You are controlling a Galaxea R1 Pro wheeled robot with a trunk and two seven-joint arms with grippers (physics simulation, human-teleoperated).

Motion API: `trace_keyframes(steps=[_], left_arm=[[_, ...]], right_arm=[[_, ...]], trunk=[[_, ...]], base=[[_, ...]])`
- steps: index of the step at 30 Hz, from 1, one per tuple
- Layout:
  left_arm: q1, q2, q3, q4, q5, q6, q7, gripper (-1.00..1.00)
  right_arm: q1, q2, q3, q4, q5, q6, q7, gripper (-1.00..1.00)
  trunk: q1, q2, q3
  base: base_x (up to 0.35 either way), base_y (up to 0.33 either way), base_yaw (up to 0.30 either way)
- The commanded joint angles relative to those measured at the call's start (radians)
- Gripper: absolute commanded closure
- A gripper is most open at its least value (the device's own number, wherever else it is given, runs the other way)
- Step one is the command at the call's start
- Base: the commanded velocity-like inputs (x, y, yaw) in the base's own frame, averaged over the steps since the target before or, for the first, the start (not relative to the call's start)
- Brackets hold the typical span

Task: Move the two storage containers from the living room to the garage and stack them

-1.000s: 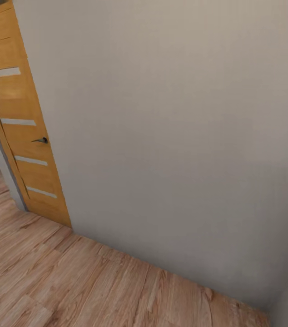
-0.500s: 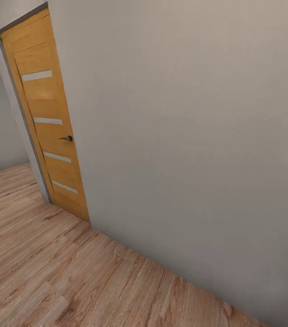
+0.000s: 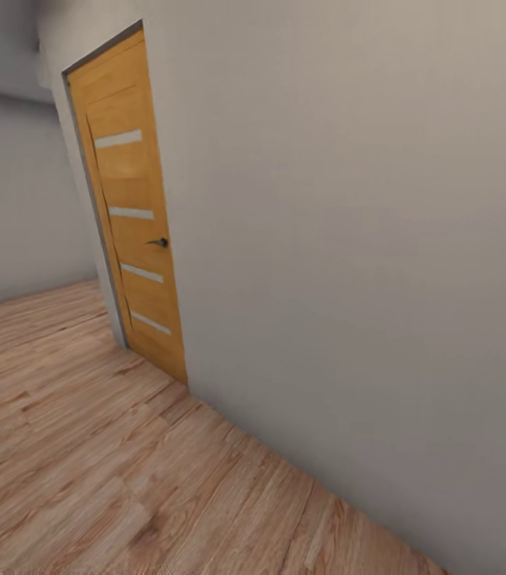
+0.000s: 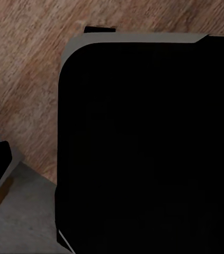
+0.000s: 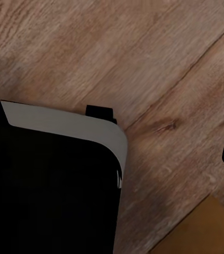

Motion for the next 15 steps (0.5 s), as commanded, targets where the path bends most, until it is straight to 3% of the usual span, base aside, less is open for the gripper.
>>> trace_keyframes(steps=[1, 15], left_arm=[[0.000, 0.000, 0.001, 0.000, 0.006, -0.003, 0.001, -1.00], [0.000, 0.000, 0.001, 0.000, 0.006, -0.003, 0.001, -1.00]], right_arm=[[-0.001, 0.000, 0.009, 0.003, -0.008, -0.006, -0.001, -1.00], [-0.001, 0.001, 0.009, 0.003, -0.008, -0.004, -0.001, -1.00]], trunk=[[0.000, -0.001, 0.000], [0.000, -0.001, 0.007]], base=[[0.000, 0.000, 0.274], [0.000, 0.000, 0.274]])
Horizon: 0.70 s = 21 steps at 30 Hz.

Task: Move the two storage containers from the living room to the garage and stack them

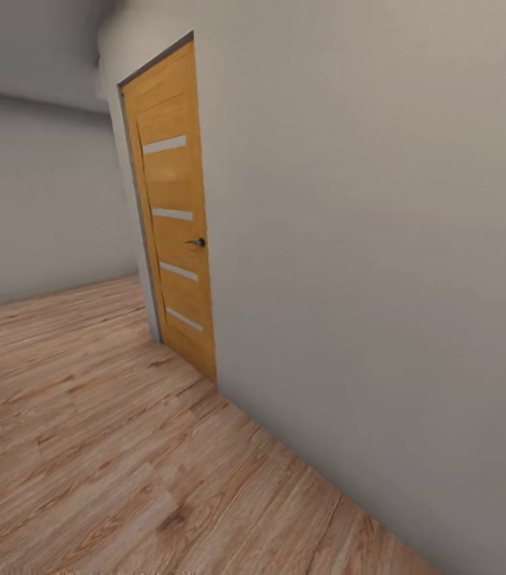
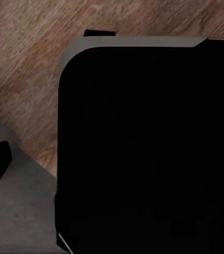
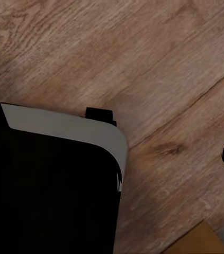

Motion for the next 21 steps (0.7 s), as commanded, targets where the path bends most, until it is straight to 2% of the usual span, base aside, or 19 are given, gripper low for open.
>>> trace_keyframes(steps=[1, 21], left_arm=[[0.000, 0.000, 0.001, 0.000, 0.006, -0.003, 0.000, -1.00], [0.000, 0.000, 0.001, 0.000, 0.006, -0.003, 0.001, -1.00]], right_arm=[[-0.001, 0.001, 0.009, 0.003, -0.008, -0.006, -0.001, -1.00], [-0.001, 0.000, 0.009, 0.003, -0.008, -0.006, -0.001, -1.00]], trunk=[[0.000, -0.001, 0.000], [0.000, -0.001, 0.010]], base=[[0.000, 0.000, 0.273], [0.000, 0.000, 0.274]])
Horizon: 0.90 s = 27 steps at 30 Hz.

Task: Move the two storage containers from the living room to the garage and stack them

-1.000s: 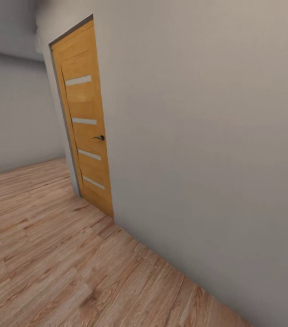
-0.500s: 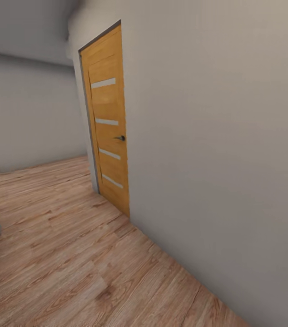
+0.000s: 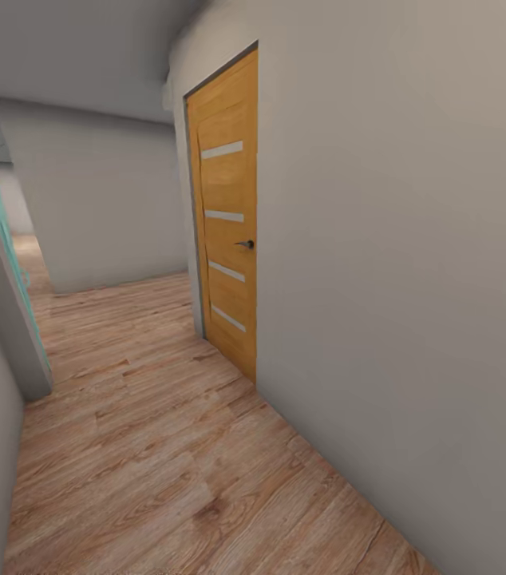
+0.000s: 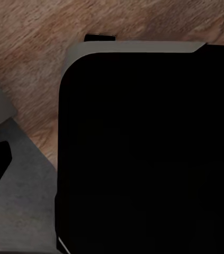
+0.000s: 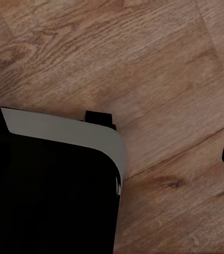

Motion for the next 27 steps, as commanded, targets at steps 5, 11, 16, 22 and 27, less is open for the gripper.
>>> trace_keyframes(steps=[5, 11, 16, 22, 27], left_arm=[[0.000, 0.000, 0.001, 0.000, 0.006, -0.002, 0.000, -1.00], [0.000, 0.000, 0.001, 0.000, 0.006, -0.002, 0.000, -1.00], [0.000, 0.000, 0.001, 0.000, 0.006, -0.002, 0.000, -1.00], [0.000, 0.000, 0.001, 0.000, 0.007, -0.002, 0.000, -1.00], [0.000, 0.000, 0.001, 0.000, 0.006, -0.002, 0.000, -1.00]], right_arm=[[-0.001, 0.000, 0.009, 0.003, -0.008, -0.006, -0.001, -1.00], [-0.001, 0.000, 0.009, 0.003, -0.008, -0.006, -0.001, -1.00], [-0.001, 0.001, 0.009, 0.003, -0.008, -0.006, -0.001, -1.00], [-0.001, 0.002, 0.009, 0.003, -0.008, -0.006, -0.001, -1.00], [-0.001, 0.002, 0.009, 0.003, -0.008, -0.006, -0.001, -1.00]], trunk=[[0.000, 0.000, 0.002], [0.000, 0.000, 0.005], [0.000, 0.000, 0.007], [0.000, 0.000, 0.010], [0.000, 0.000, 0.013]], base=[[0.000, 0.000, 0.274], [0.025, 0.000, 0.274], [0.186, 0.000, 0.273], [0.255, 0.000, 0.274], [0.264, 0.000, 0.274]])
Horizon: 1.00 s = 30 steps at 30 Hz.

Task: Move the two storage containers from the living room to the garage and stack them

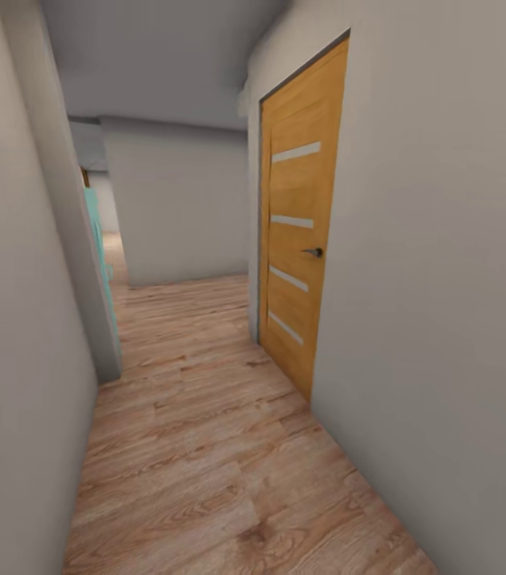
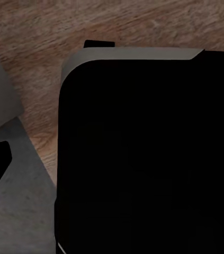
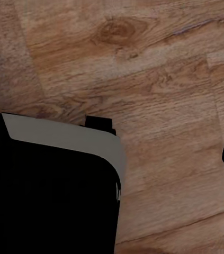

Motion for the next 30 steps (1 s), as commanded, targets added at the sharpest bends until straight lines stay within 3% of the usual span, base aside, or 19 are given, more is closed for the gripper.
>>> trace_keyframes(steps=[1, 30], left_arm=[[0.000, 0.000, 0.001, 0.000, 0.006, -0.002, 0.001, -1.00], [0.000, 0.000, 0.001, 0.000, 0.006, -0.002, 0.001, -1.00]], right_arm=[[-0.001, 0.000, 0.009, 0.003, -0.008, -0.006, -0.001, -1.00], [-0.001, -0.001, 0.009, 0.003, -0.008, -0.010, -0.001, -1.00]], trunk=[[0.000, 0.000, 0.000], [0.000, 0.000, 0.014]], base=[[0.265, 0.000, 0.274], [0.265, -0.001, 0.274]])
